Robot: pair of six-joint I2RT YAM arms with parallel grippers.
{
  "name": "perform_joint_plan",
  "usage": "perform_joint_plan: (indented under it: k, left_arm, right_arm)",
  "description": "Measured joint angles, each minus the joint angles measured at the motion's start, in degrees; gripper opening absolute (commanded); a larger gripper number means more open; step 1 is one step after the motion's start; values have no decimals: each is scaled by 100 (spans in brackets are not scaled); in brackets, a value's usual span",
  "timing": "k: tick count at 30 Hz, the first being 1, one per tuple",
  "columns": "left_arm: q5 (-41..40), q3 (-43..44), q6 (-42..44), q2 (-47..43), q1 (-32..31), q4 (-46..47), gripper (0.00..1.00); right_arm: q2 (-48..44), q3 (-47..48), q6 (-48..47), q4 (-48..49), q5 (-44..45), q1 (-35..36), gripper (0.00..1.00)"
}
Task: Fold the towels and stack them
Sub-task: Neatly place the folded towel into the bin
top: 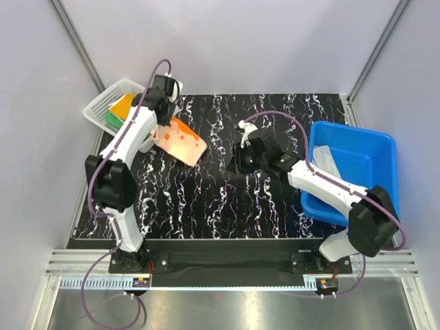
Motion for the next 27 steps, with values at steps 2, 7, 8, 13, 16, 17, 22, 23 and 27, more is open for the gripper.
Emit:
perform_joint_plan:
  k: [2, 7, 8, 13, 16, 17, 22, 23, 27]
  left_arm:
    - [-188, 501, 192, 295, 140, -68, 0]
    - [-511, 1725, 654, 1091, 533, -415, 0]
    - [-555, 1930, 713, 1217, 588, -452, 0]
    - [-756, 2339, 992, 1502, 975, -304, 0]
    - [-782, 2315, 1248, 1502, 1196, 42, 0]
    - [-782, 2271, 1346, 1502, 1250, 267, 0]
    - [-772, 2240, 1626, 1628, 1482, 1012, 0]
    - [-748, 2247, 1676, 1692, 1539, 1172, 0]
    - [-649, 2371, 1893, 2087, 1663, 1703, 0]
  right_arm:
    - [61, 114, -94, 11, 0, -7, 33]
    - [417, 345, -313, 136, -11, -85, 33]
    - [501, 361, -332, 155, -42, -122, 33]
    - [909, 402, -376, 249, -208, -389, 32]
    - [1084, 461, -396, 280, -308, -527, 32]
    - [1126, 481, -402, 284, -337, -564, 32]
    - [1187, 518, -404, 385, -426, -706, 32]
    - [1202, 535, -404, 396, -457, -730, 32]
    - [1362, 623, -415, 479, -505, -780, 32]
